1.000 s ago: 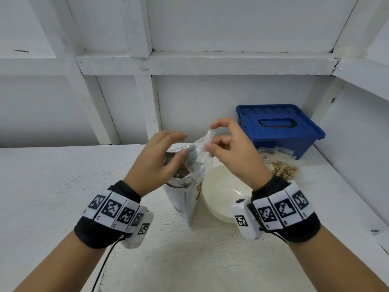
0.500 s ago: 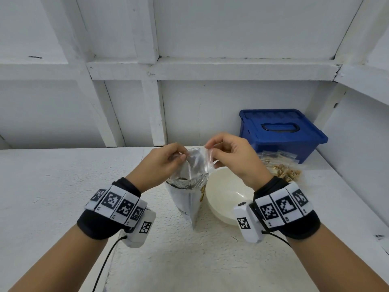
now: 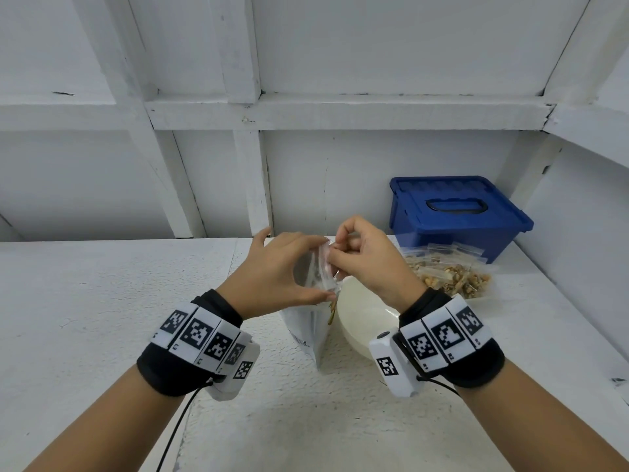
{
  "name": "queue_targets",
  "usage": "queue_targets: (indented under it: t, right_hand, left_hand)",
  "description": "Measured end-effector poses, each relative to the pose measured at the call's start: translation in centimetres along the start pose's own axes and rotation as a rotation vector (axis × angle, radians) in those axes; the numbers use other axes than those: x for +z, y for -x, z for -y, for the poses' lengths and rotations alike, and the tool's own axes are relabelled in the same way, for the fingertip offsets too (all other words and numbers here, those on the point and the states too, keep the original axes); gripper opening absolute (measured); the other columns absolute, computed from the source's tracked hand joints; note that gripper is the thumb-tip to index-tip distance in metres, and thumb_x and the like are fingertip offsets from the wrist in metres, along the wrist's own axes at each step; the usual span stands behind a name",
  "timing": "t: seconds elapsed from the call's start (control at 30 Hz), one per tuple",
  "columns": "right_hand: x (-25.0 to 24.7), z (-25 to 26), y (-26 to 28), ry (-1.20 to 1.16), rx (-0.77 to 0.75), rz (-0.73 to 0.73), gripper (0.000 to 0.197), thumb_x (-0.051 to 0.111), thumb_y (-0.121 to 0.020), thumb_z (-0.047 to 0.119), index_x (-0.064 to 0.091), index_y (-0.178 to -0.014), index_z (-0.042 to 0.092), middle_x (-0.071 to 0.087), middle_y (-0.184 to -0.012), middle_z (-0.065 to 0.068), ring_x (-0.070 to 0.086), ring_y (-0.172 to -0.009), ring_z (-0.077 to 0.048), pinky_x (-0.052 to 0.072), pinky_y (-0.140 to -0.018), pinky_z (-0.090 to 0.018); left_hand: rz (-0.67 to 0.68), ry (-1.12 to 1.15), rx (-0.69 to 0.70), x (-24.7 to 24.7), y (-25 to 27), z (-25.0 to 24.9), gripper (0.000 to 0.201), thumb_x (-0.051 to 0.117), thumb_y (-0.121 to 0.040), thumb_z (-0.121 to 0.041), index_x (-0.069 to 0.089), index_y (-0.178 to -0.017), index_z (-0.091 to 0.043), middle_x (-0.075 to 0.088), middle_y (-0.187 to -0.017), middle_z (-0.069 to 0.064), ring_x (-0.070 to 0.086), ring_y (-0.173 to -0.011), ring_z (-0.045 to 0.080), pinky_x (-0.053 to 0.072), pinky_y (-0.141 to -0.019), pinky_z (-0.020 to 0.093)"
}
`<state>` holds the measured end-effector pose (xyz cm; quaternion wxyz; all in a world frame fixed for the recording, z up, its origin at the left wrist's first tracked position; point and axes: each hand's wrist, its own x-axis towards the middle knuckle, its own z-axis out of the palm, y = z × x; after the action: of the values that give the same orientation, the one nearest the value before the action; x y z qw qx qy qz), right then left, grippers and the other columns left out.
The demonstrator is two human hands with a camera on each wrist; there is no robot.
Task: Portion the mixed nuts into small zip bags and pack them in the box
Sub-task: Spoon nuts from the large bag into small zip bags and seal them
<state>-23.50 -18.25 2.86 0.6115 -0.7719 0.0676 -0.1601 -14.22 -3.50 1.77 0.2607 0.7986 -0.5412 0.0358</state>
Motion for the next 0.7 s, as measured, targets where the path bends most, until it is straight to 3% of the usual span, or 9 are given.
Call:
queue_targets:
  t: [0.1,0.2,0.27,0.37,0.47,0.5,0.6,0.7]
  right_hand:
    - [0.2,0.0,0.4,0.109,-0.021,0.057,0.021,0.062,-0.083,0.002,0.053,-0.08,0.02,0.06,-0.069,0.002,0.058,-0.06,-0.006,0.048,-0.057,-0.019]
    - [0.3,0.3,0.7,0.216,-0.05,0.118,0.028,0.058,-0.083,-0.002,0.064,-0.079,0.025,0.062,-0.066,0.012,0.057,-0.06,0.004,0.046,-0.06,-0.013]
    - [0.4,0.5,0.7,0.246,-0.031,0.127,0.031,0.053,-0.084,-0.005,0.07,-0.089,0.02,0.061,-0.06,0.018,0.055,-0.058,0.004,0.048,-0.062,-0.014]
    - [0.5,0.7,0.6,0.3,-0.014,0.165,0.036,0.047,-0.083,-0.008,0.072,-0.101,0.011,0.056,-0.05,0.018,0.047,-0.056,-0.005,0.046,-0.066,-0.028]
    - [0.6,0.7,0.5,0.326,-0.02,0.212,0.043,0.044,-0.081,-0.009,0.072,-0.102,0.017,0.056,-0.058,0.009,0.045,-0.06,-0.015,0.044,-0.064,-0.031]
    - [0.6,0.8,0.5,0.326,-0.021,0.222,0.044,0.044,-0.082,-0.008,0.071,-0.103,0.018,0.056,-0.056,0.011,0.046,-0.06,-0.014,0.043,-0.063,-0.029]
    - [0.2,1.1,0.4,0.286,-0.006,0.21,0.036,0.047,-0.087,-0.005,0.069,-0.107,0.013,0.06,-0.057,0.02,0.052,-0.055,0.004,0.04,-0.056,-0.008]
    - [-1.1,1.0,0.0,0.315,-0.047,0.029,0.027,0.051,-0.091,0.006,0.068,-0.109,0.016,0.061,-0.076,0.016,0.053,-0.06,0.008,0.04,-0.055,-0.005]
  left_hand:
    - [-0.028,0.048,-0.001,0.0,0.0,0.2,0.082,0.05,-0.061,-0.073,0.049,-0.126,-0.023,0.056,-0.113,-0.013,0.045,-0.104,-0.003,0.018,-0.11,0.033]
    - [-0.039,0.185,0.002,0.1,0.1,0.3,0.075,0.058,-0.064,-0.065,0.049,-0.122,-0.018,0.054,-0.105,-0.013,0.049,-0.094,-0.004,0.038,-0.088,0.013]
    - [-0.042,0.255,-0.015,0.2,0.3,0.3,0.071,0.063,-0.064,-0.059,0.048,-0.12,-0.017,0.05,-0.1,-0.02,0.047,-0.092,-0.009,0.038,-0.076,0.006]
    - [-0.077,0.296,-0.044,0.5,0.6,0.4,0.067,0.069,-0.062,-0.056,0.046,-0.114,-0.022,0.048,-0.095,-0.022,0.047,-0.087,-0.014,0.036,-0.07,0.003]
    - [-0.078,0.336,-0.082,0.6,0.7,0.6,0.065,0.076,-0.06,-0.052,0.048,-0.11,-0.021,0.051,-0.094,-0.017,0.049,-0.082,-0.009,0.037,-0.068,0.005]
    - [-0.079,0.339,-0.081,0.7,0.8,0.6,0.064,0.072,-0.06,-0.056,0.048,-0.109,-0.023,0.053,-0.094,-0.015,0.05,-0.081,-0.007,0.038,-0.067,0.006]
    - [-0.1,0.36,-0.09,0.5,1.1,0.9,0.055,0.062,-0.063,-0.06,0.051,-0.104,-0.025,0.055,-0.091,-0.016,0.05,-0.079,-0.008,0.037,-0.066,0.006]
    - [-0.143,0.387,-0.167,-0.1,1.6,1.7,0.044,0.06,-0.063,-0.061,0.05,-0.098,-0.036,0.056,-0.089,-0.021,0.05,-0.08,-0.008,0.037,-0.067,0.005]
